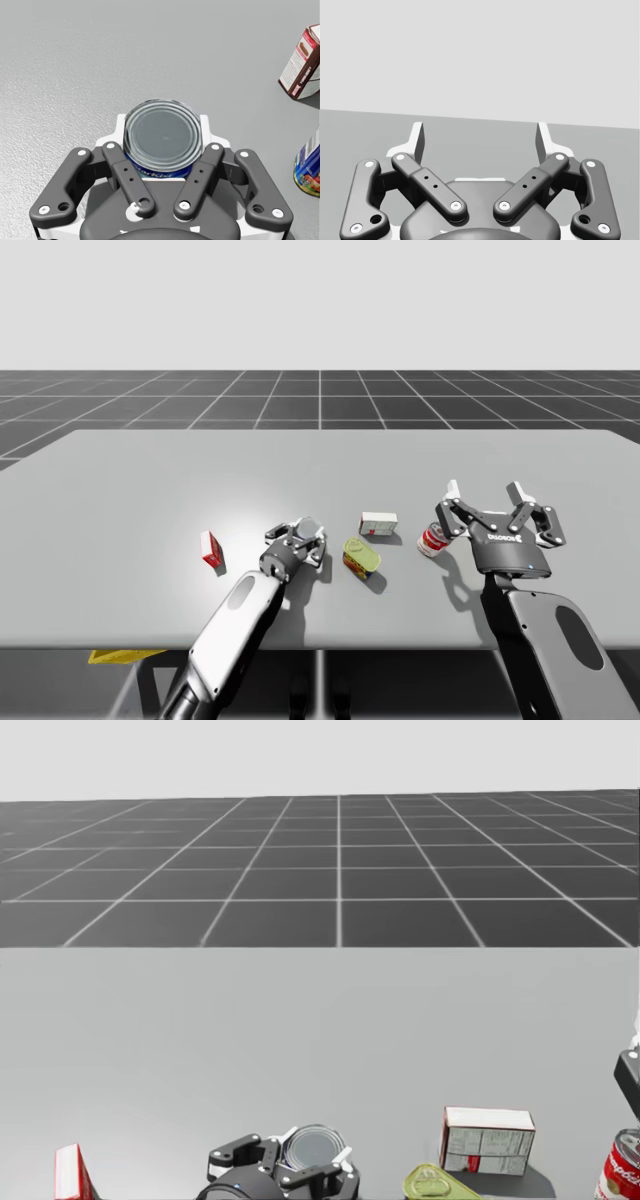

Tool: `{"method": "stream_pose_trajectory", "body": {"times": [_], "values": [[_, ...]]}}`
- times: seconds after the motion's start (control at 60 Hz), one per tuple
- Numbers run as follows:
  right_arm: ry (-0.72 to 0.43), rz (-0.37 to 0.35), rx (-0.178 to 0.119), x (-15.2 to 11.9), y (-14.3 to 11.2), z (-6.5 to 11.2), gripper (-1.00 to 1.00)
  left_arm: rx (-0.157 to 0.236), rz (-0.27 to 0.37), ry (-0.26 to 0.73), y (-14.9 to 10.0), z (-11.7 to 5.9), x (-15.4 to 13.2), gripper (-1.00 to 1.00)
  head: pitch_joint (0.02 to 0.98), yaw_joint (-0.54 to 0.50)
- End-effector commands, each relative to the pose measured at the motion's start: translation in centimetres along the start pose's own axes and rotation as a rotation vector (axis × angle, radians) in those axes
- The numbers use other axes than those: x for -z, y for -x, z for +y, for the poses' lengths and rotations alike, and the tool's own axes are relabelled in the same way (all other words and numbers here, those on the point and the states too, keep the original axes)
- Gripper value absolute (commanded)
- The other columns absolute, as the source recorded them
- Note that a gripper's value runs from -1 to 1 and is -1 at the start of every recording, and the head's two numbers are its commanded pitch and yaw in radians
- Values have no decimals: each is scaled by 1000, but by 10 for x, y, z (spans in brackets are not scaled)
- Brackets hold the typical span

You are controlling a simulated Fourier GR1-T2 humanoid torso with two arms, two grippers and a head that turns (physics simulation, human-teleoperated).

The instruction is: Grasp the tuna can and hold it up.

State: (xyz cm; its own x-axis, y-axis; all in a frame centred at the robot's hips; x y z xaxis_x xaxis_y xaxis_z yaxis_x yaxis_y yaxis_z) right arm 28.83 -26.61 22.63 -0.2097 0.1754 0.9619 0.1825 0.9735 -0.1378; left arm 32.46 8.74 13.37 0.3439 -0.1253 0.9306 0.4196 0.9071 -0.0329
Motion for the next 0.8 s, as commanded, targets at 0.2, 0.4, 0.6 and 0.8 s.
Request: {"method": "stream_pose_trajectory", "body": {"times": [0.2, 0.4, 0.6, 0.8], "values": [[1, 1, 4, 0, 1, -1, -1000, 12, -8, 119, -5, -9, -8, 1000, 439, 46], [0, 1, 5, 1, 1, -1, -1000, 2, -79, 126, -35, -5, -25, 1000, 440, 52], [1, 1, 3, 1, 1, -1, -1000, 6, -165, 125, -71, -4, -46, 1000, 434, 56], [-1, -1, 3, 1, 1, -1, -1000, 48, -257, 127, -110, -10, -70, 1000, 427, 58]]}}
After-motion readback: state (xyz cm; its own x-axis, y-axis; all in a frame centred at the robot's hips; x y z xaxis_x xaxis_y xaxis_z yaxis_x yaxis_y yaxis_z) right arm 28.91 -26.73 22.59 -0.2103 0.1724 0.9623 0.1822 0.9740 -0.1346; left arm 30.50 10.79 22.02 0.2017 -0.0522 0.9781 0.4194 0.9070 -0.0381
